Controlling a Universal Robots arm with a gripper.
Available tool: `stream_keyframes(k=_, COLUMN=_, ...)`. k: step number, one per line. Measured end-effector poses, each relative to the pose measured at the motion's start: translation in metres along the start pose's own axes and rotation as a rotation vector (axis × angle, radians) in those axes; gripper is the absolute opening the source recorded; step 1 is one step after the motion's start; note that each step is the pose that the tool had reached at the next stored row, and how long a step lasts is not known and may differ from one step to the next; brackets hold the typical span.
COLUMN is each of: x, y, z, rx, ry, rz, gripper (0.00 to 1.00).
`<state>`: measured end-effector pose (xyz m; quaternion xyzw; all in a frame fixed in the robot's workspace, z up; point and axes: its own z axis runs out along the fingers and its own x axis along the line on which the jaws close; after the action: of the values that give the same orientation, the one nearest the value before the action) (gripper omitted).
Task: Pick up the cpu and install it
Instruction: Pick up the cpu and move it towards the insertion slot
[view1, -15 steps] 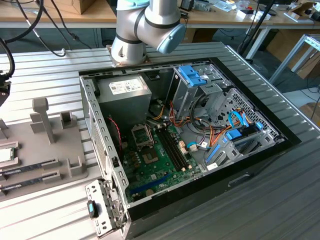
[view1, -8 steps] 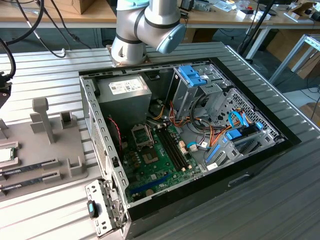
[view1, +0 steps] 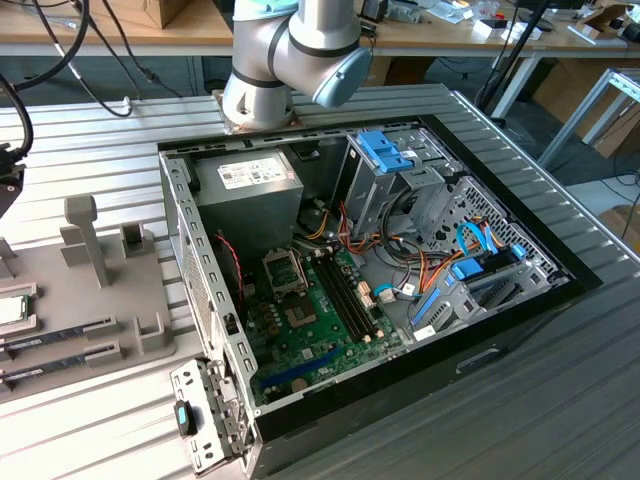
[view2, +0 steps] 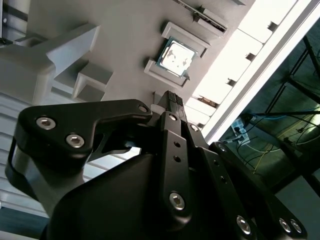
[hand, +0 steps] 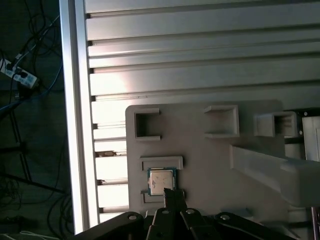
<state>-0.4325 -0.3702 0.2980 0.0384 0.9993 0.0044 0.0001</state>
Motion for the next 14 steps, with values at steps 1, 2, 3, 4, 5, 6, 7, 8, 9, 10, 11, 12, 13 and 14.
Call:
stream_keyframes(k=1, x=0.0000, y=0.0005, z=0.0004, rx=0.0000, ry=0.0000, rz=0.000, gripper=0.11)
stream_keyframes(k=2, x=0.0000, y=0.0009, z=0.0007, rx=0.0000, ry=0.0001, rz=0.000, gripper=0.11)
stream_keyframes(k=3, x=-0.0001, y=0.0013, z=0.0012, rx=-0.0001, ry=0.0000, rz=0.000, gripper=0.11)
stream_keyframes(k=4, x=-0.0001, y=0.0016, z=0.0016, rx=-0.0001, ry=-0.0001, rz=0.000, gripper=0.11)
stream_keyframes(k=5, x=0.0000, y=0.0019, z=0.0019, rx=0.0000, ry=0.0000, rz=0.000, gripper=0.11)
stream_keyframes(k=6, x=0.0000, y=0.0023, z=0.0024, rx=0.0000, ry=0.0000, rz=0.000, gripper=0.11)
stream_keyframes(k=7, x=0.0000, y=0.0025, z=0.0028, rx=0.0000, ry=0.0000, rz=0.000, gripper=0.11)
stream_keyframes(k=8, x=-0.0001, y=0.0028, z=0.0032, rx=0.0000, ry=0.0000, rz=0.000, gripper=0.11)
stream_keyframes(k=9, x=0.0000, y=0.0031, z=0.0035, rx=0.0001, ry=0.0001, rz=0.000, gripper=0.11)
stream_keyframes(k=10, x=0.0000, y=0.0034, z=0.0040, rx=0.0001, ry=0.0001, rz=0.000, gripper=0.11)
stream_keyframes(k=11, x=0.0000, y=0.0036, z=0.0044, rx=0.0001, ry=0.0001, rz=0.000, gripper=0.11)
stream_keyframes(k=12, x=0.0000, y=0.0040, z=0.0050, rx=0.0000, ry=0.0001, rz=0.000, gripper=0.11)
stream_keyframes(k=13, x=0.0000, y=0.0044, z=0.0055, rx=0.0000, ry=0.0000, rz=0.000, gripper=0.11)
stream_keyframes(k=14, x=0.0000, y=0.0047, z=0.0060, rx=0.0000, ry=0.0000, rz=0.000, gripper=0.11)
